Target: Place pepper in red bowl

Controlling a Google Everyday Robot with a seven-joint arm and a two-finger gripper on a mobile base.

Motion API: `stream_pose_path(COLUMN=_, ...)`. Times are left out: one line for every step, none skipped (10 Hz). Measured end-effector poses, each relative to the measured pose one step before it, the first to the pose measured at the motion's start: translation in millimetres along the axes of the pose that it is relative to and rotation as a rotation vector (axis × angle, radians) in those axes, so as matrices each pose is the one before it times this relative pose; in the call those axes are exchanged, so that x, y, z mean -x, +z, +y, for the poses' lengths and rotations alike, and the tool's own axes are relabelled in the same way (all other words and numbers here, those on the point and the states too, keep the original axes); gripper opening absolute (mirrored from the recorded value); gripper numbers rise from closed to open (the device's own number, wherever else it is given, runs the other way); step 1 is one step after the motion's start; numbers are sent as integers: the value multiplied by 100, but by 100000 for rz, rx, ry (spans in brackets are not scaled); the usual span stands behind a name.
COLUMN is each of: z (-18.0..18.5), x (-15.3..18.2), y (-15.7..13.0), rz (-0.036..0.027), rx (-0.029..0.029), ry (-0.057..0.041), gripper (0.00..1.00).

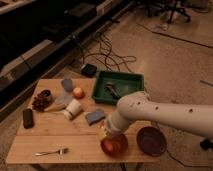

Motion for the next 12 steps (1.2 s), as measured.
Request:
stream_pose_path(z=-1598, x=-350, y=-423, rz=227, rx=775, ry=1415, gripper=0)
stream_pose_path(z=-1051, x=-158, y=-264, rz=238, rx=375, ry=743, gripper=0)
stream_pose_path(z=-605, x=-69, y=3, rz=400, rx=522, ry=-409, gripper=0)
stream_pose_path(z=-364, x=70, y=227, rz=398, rx=493, ry=-207, gripper=0)
stream_pose_path(z=-146, x=126, y=260, rz=442, rx=379, ry=-292, gripper=0)
stream_pose_path(z=0, x=244, y=514, rz=728, rx=410, ry=-692, gripper=0)
stream_pose_path(z=121, x=248, y=285, rz=336, rx=164, ry=-621, gripper=0)
stream_pose_path(z=-35, x=169, y=182, rz=107, rx=4, ry=-262, gripper=1)
stream_pose_path(z=-24, x=108, y=78, rz=-8, rx=-329, ry=115, gripper=5)
stream_pose_path(z=-46, x=138, y=126, rz=3, rx=-422, ry=340, gripper=17)
stream_pose_path(z=-55, x=59, y=102, rz=111, rx=-171, ry=80, gripper=27)
stream_pose_path(z=-62, x=39, y=7, rz=25, rx=-13, ry=96, gripper=35)
